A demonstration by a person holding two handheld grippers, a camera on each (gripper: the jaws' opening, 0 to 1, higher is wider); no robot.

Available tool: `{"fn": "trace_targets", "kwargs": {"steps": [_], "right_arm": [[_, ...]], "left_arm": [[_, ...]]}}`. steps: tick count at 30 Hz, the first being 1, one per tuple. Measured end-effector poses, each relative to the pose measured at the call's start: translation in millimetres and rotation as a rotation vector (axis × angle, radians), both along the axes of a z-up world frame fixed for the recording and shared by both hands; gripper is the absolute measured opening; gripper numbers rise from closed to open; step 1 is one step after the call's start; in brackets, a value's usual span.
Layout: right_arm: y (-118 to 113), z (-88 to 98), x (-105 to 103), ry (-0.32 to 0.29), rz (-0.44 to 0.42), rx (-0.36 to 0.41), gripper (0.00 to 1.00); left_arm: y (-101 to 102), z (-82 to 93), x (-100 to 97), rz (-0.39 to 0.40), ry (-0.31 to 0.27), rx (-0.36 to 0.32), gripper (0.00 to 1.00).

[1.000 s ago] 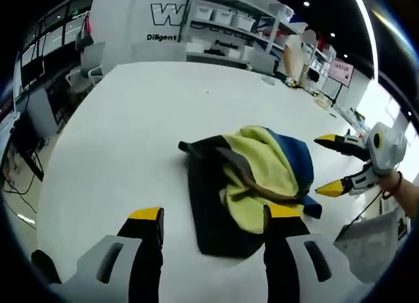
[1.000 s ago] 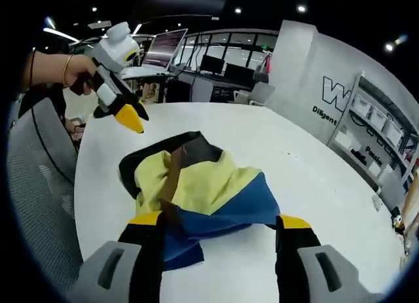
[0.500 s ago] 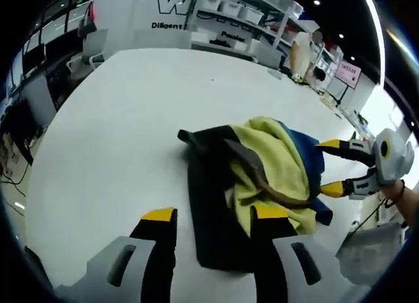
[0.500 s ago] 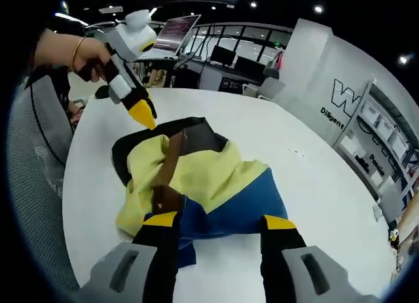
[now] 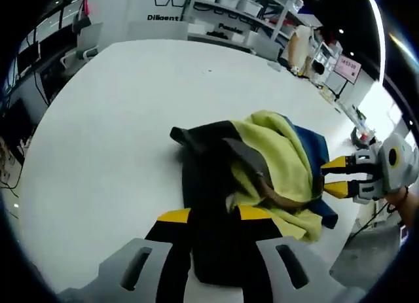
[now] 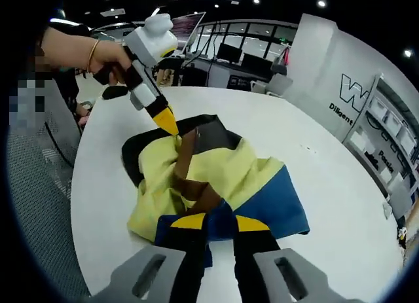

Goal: Fold the garment on the visible template until the final outline fits inside the template.

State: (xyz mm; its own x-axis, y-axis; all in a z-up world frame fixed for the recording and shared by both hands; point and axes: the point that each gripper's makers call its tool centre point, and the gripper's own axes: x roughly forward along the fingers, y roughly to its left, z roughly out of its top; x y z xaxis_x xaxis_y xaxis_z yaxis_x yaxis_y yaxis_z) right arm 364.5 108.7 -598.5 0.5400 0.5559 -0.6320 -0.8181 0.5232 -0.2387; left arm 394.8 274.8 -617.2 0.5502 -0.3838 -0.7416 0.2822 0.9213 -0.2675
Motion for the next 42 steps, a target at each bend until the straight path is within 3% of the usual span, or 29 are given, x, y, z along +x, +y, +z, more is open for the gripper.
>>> {"fn": "trace_targets", "kwargs": {"steps": [1, 3, 4, 9, 22, 26, 32, 37, 42], "right_arm": [[0.2, -0.3, -0.3, 0.000, 0.001, 0.000, 0.05], [0.4, -0.5, -0.3, -0.002, 0.001, -0.001, 0.04], [0.6, 0.1, -0.3, 0.000, -0.004, 0.004, 0.03], [-0.9, 5.9, 2.6, 0.011, -0.034, 0.044, 0.00], [-5.2, 28.3, 5.5, -0.012, -0.071, 0.089, 0.00], [-7.2, 42.8, 8.0, -0.034, -0.094, 0.117, 0.00], [-14.7, 81.6, 24.7, -0.088, -0.167, 0.235, 0.00], [-15.4, 94.8, 36.0, -0.107, -0.174, 0.251, 0.00], [-14.6, 104.9, 48.1, -0.135, -0.159, 0.227, 0.00]], "left_arm": [[-0.5, 0.8, 3.2, 0.036, -0.005, -0.026, 0.10], [-1.5, -1.2, 3.1, 0.034, 0.007, -0.042, 0.00], [-0.4, -4.2, 1.1, 0.050, 0.036, -0.043, 0.00], [0.0, -4.7, 1.2, 0.040, 0.038, -0.041, 0.00], [7.8, 28.7, -0.6, 0.041, -0.027, -0.058, 0.00], [12.6, 40.9, -0.5, 0.042, -0.051, -0.060, 0.00], [29.1, 67.2, 3.3, 0.062, -0.113, -0.066, 0.00], [27.8, 67.5, 2.0, 0.061, -0.111, -0.069, 0.00], [22.8, 54.4, -1.1, 0.043, -0.095, -0.029, 0.02]]}}
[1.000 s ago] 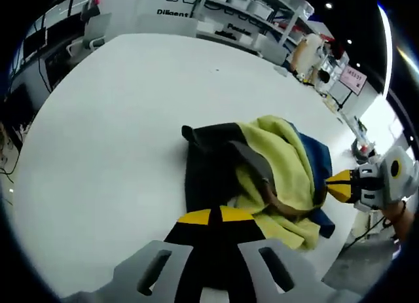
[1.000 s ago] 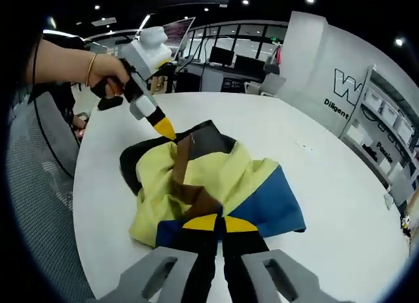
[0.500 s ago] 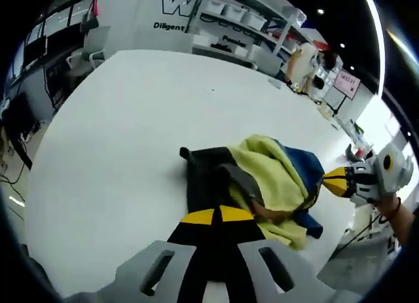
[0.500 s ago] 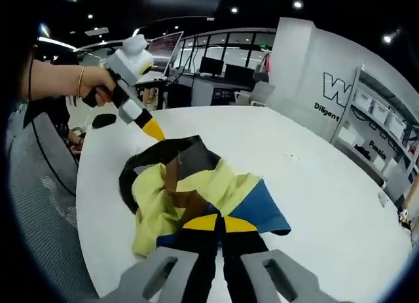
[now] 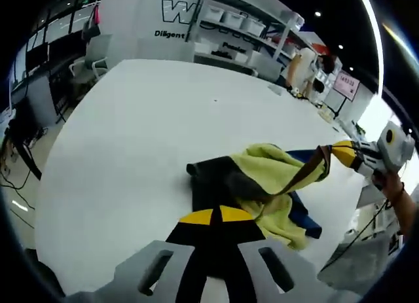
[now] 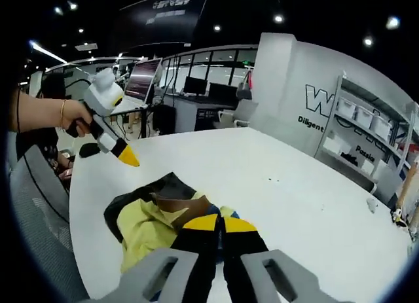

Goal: Fold the garment on the visible template until the final outline fits inside the template.

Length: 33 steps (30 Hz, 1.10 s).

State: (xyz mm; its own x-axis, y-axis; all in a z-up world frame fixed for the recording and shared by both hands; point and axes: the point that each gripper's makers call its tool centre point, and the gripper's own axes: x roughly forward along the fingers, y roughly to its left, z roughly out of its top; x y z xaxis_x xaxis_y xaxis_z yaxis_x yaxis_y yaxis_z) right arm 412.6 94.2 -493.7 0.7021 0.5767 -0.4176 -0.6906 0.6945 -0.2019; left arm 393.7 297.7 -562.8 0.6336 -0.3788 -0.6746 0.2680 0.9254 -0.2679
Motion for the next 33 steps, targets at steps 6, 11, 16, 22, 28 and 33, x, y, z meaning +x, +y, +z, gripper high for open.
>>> {"fn": "trace_targets", "kwargs": {"steps": [6, 11, 16, 22, 28, 33], "right_arm": [[0.5, 12.0, 18.3, -0.030, 0.004, -0.016, 0.00], [0.7, 25.0, 41.6, -0.059, -0.003, -0.014, 0.00], [3.1, 32.4, 65.1, -0.079, -0.008, -0.029, 0.00], [4.4, 40.5, 93.2, -0.099, -0.025, -0.033, 0.00], [0.9, 33.5, 125.1, -0.086, -0.053, -0.036, 0.00], [-3.8, 17.5, 140.7, -0.073, -0.058, -0.128, 0.00]], "left_arm": [[-8.1, -6.5, -1.5, -0.032, 0.012, 0.017, 0.22], [-12.7, -11.3, 1.4, -0.042, 0.019, 0.014, 0.32], [-16.9, -20.3, 2.1, -0.051, 0.044, 0.006, 0.33], [-18.7, -36.1, 4.8, -0.045, 0.093, 0.000, 0.32], [-14.5, -53.5, 7.2, -0.068, 0.117, 0.073, 0.25], [-12.3, -59.2, 8.7, -0.068, 0.125, 0.078, 0.08]]}}
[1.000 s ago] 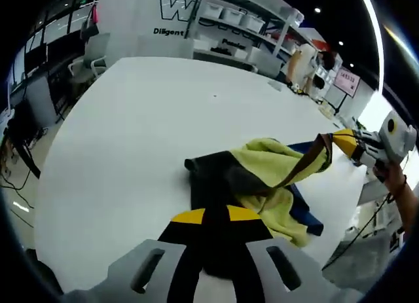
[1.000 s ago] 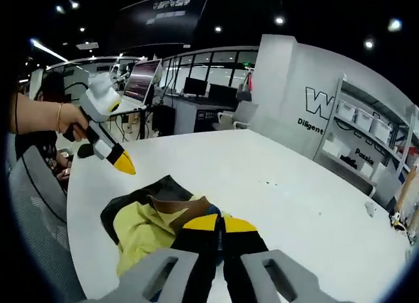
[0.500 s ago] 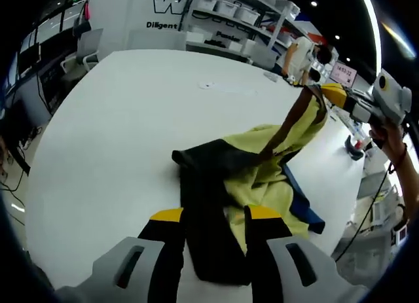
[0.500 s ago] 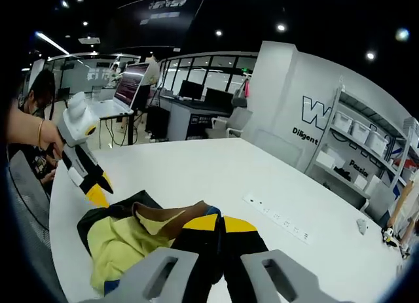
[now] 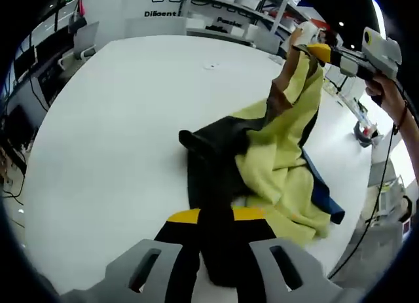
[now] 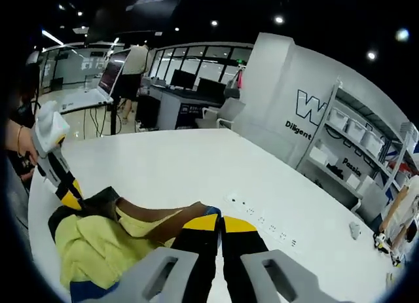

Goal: Fold the garment on the visible template until the final outline fits inside the template.

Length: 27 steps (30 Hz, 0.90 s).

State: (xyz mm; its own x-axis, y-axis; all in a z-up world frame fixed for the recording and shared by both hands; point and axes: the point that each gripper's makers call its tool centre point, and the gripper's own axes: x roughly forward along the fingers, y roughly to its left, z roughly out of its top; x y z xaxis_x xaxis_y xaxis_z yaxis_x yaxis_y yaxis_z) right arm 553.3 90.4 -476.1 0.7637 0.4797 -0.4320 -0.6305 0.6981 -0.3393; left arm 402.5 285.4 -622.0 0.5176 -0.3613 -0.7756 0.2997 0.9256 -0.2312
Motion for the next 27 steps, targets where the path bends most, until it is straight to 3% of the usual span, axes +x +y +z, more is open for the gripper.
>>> {"fn": "trace_targets", "kwargs": {"steps": [2, 6, 10, 12, 14, 16, 17, 22, 24, 27], "right_arm": [[1.9, -8.2, 6.1, 0.011, 0.001, 0.003, 0.00], [-0.9, -25.1, 20.0, 0.046, -0.018, -0.007, 0.00], [-7.2, -34.1, 35.8, 0.078, -0.067, 0.036, 0.00], [-10.1, -39.1, 42.3, 0.084, -0.084, 0.031, 0.00], [-13.4, -49.8, 49.9, 0.110, -0.118, 0.045, 0.00], [-16.8, -59.2, 55.0, 0.106, -0.132, -0.003, 0.00], [-19.6, -64.8, 56.6, 0.114, -0.148, -0.039, 0.00], [-14.4, -71.7, 64.5, 0.107, -0.152, -0.047, 0.00], [-15.7, -75.4, 71.0, 0.106, -0.172, -0.038, 0.00], [-19.5, -83.1, 77.0, 0.121, -0.218, -0.003, 0.00]], "left_arm": [[2.5, -5.8, 0.0, -0.009, 0.009, 0.026, 0.00], [2.6, -5.7, 0.0, -0.018, 0.014, 0.011, 0.00], [8.2, 15.6, 4.4, -0.007, -0.046, -0.023, 0.00], [15.0, 24.8, 5.3, -0.008, -0.061, -0.018, 0.00], [27.8, 37.8, 12.9, 0.005, -0.115, 0.000, 0.00], [40.2, 45.1, 21.8, 0.042, -0.145, -0.005, 0.00], [44.5, 46.3, 23.8, 0.049, -0.142, -0.004, 0.00], [64.5, 48.4, 36.5, 0.080, -0.156, 0.033, 0.00], [74.0, 51.7, 42.9, 0.119, -0.175, 0.045, 0.00], [85.7, 45.1, 45.8, 0.150, -0.155, 0.095, 0.00]]}}
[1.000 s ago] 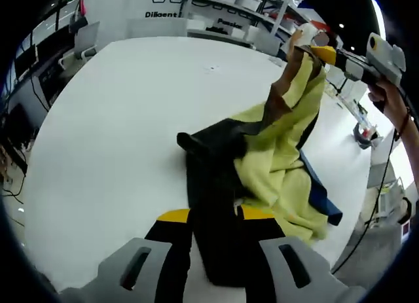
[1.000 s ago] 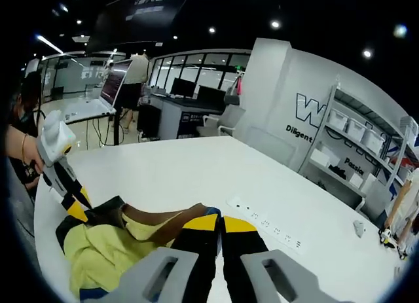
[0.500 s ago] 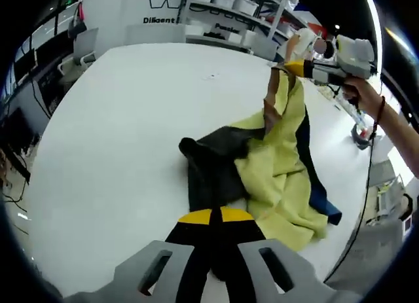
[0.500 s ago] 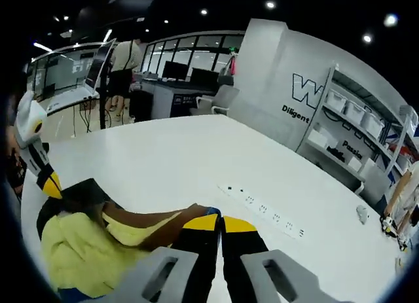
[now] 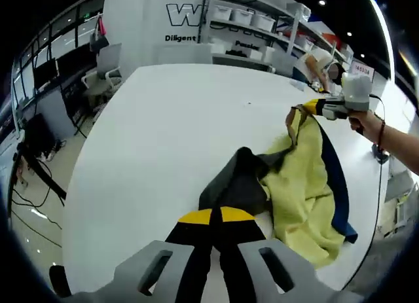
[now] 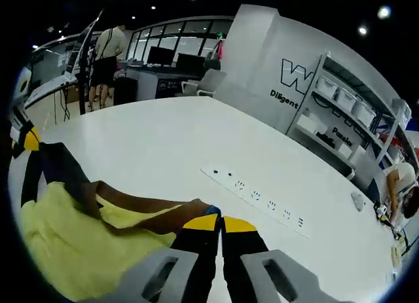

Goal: Fold the garment on the visible template until the final outline fits inside the template.

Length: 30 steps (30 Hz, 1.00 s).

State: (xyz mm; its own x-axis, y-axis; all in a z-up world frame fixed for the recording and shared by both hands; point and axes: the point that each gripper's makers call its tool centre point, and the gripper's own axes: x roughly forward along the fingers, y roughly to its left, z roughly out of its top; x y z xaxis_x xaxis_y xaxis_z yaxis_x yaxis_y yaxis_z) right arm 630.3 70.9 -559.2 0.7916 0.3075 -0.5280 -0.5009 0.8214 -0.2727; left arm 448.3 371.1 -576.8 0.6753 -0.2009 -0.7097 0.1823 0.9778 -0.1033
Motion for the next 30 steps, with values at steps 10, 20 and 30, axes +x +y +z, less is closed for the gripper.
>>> {"fn": "trace_targets", "kwargs": {"steps": [10, 20, 30], "right_arm": [[-6.8, -3.7, -7.7, -0.010, -0.120, 0.175, 0.13], [-10.8, -16.4, -81.0, 0.165, -0.282, 0.477, 0.47], [9.7, -39.7, -163.6, 0.266, -0.291, 0.526, 0.43]], "left_arm": [[-0.3, -10.7, 1.7, 0.028, 0.023, -0.017, 0.00], [-0.6, -10.6, 1.3, 0.045, 0.029, -0.044, 0.00], [-3.2, -7.7, 0.6, 0.034, 0.026, -0.042, 0.00]]}}
